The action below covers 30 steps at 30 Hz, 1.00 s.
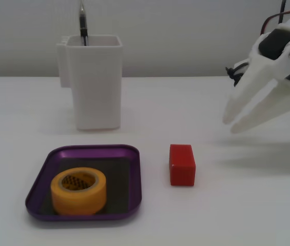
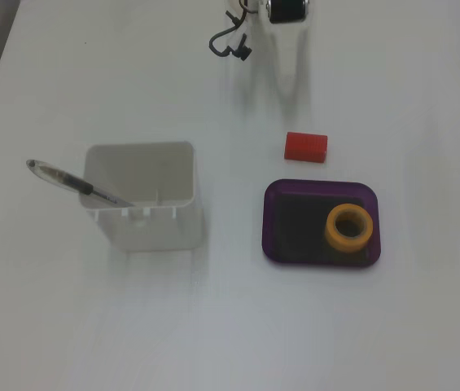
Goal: Remove the cube from the box.
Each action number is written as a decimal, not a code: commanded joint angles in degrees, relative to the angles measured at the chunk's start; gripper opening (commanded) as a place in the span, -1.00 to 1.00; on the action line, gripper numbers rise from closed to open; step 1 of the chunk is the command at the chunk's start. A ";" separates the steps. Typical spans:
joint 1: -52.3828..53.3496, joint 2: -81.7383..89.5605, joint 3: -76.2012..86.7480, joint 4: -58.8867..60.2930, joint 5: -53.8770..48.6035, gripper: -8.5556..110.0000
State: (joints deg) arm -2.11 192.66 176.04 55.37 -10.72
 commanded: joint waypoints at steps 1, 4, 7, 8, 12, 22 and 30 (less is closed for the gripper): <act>0.35 2.81 2.64 0.18 0.00 -0.87; 0.35 2.81 2.64 0.18 3.60 -0.87; 0.35 2.81 2.46 1.93 6.50 -0.86; 0.35 2.81 2.37 3.08 6.77 -0.86; 0.35 2.81 2.55 4.66 6.33 -0.86; 0.18 2.81 2.29 4.13 6.15 -0.86; 0.18 2.81 2.29 4.13 6.15 -0.86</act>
State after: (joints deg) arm -2.11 192.66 177.98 59.59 -4.39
